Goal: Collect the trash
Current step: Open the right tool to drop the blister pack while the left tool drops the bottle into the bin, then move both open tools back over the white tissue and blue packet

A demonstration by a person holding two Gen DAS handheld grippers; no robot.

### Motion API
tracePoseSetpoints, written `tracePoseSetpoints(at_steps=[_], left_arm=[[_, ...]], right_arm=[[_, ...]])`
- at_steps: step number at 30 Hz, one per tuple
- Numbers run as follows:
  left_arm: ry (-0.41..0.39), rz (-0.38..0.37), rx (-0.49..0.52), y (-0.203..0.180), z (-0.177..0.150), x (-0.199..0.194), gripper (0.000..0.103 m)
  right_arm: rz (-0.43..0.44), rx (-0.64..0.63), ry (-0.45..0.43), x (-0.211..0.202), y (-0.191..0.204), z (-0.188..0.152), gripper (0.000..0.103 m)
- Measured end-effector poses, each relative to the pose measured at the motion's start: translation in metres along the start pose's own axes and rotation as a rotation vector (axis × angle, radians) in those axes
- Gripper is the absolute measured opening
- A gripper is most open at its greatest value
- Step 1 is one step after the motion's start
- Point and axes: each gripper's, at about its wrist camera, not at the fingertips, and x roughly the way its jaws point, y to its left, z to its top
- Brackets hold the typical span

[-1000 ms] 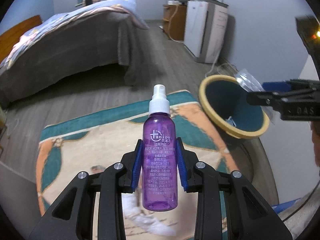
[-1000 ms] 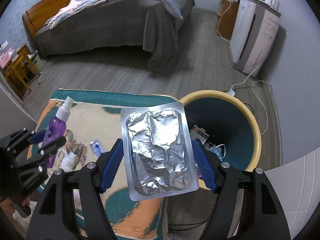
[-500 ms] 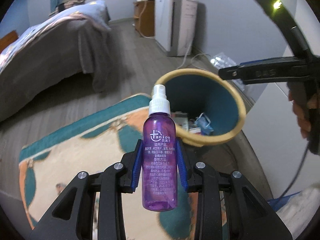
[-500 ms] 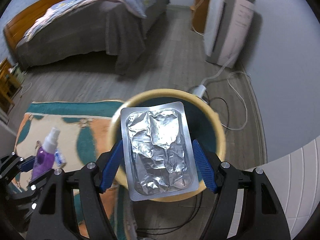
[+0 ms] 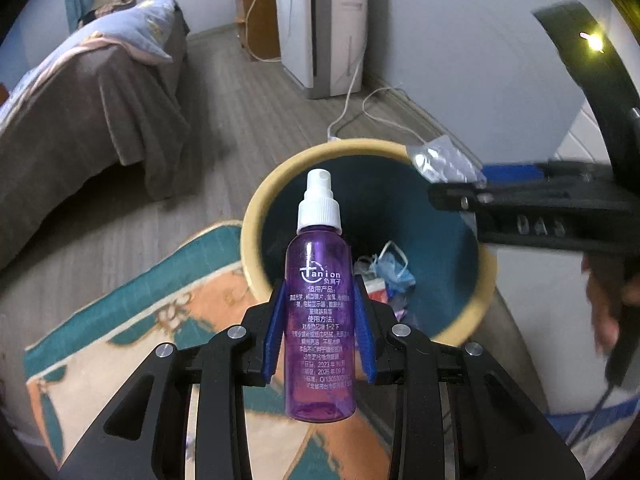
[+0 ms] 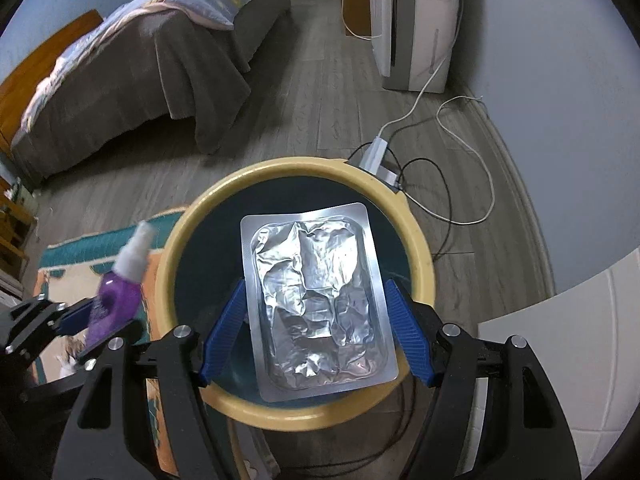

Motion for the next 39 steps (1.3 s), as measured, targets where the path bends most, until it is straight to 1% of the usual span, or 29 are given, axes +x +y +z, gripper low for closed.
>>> tracePoseSetpoints(at_steps=[2, 3, 4, 5, 6, 9, 10, 12, 14, 15, 17, 20, 22, 26, 30, 36, 39], left_arm=[[-0.001, 0.009, 0.006, 0.001, 0.005, 0.007, 0.034], [0.001, 0.009, 0.009, 0.0, 0.006, 0.01, 0.04], [0.002, 0.006, 0.011, 0.0, 0.006, 0.011, 0.046], [-0.005, 0.012, 0.011, 0.002, 0.006, 0.011, 0.058], [-0.014, 0.015, 0.009, 0.003, 0.006, 0.01, 0.068], [-0.034, 0.027, -0.015, 0.009, 0.004, 0.004, 0.08], [-0.036, 0.03, -0.029, 0.012, 0.003, 0.002, 0.082], [-0.047, 0.043, -0.073, 0.022, -0.001, -0.003, 0.093], [-0.056, 0.069, -0.111, 0.031, -0.006, -0.01, 0.095], [-0.056, 0.079, -0.129, 0.037, -0.01, -0.014, 0.095], [-0.051, 0.097, -0.156, 0.046, -0.013, -0.021, 0.095], [-0.067, 0.132, -0.192, 0.065, -0.025, -0.04, 0.096], [-0.076, 0.149, -0.204, 0.076, -0.032, -0.053, 0.096], [-0.093, 0.206, -0.222, 0.1, -0.048, -0.081, 0.096], [-0.096, 0.247, -0.278, 0.128, -0.072, -0.106, 0.097], [-0.061, 0.308, -0.364, 0.157, -0.115, -0.132, 0.097], [-0.051, 0.314, -0.408, 0.166, -0.135, -0.142, 0.097]], right_arm=[[0.008, 0.011, -0.005, 0.002, -0.002, 0.001, 0.07], [0.012, 0.014, -0.005, 0.002, -0.001, 0.002, 0.071], [0.016, 0.015, -0.008, 0.003, 0.0, 0.003, 0.076], [0.018, 0.015, -0.012, 0.001, -0.001, 0.003, 0.082], [0.018, 0.012, -0.015, 0.001, 0.0, 0.003, 0.083], [0.007, 0.007, -0.021, 0.001, 0.001, 0.006, 0.083], [0.006, 0.006, -0.023, 0.0, 0.002, 0.006, 0.085], [0.001, 0.004, -0.03, -0.002, 0.004, 0.007, 0.091], [-0.003, -0.002, -0.04, -0.006, 0.007, 0.008, 0.097], [-0.004, -0.005, -0.044, -0.007, 0.009, 0.009, 0.097], [0.001, -0.008, -0.048, -0.011, 0.014, 0.011, 0.097], [0.018, -0.02, -0.054, -0.015, 0.025, 0.011, 0.097], [0.021, -0.038, -0.055, -0.017, 0.036, 0.012, 0.097], [0.027, -0.075, -0.06, -0.02, 0.059, 0.01, 0.097], [0.049, -0.115, -0.057, -0.021, 0.086, 0.007, 0.097], [0.055, -0.191, -0.057, -0.023, 0.122, 0.002, 0.097], [0.065, -0.224, -0.058, -0.024, 0.139, -0.001, 0.097]])
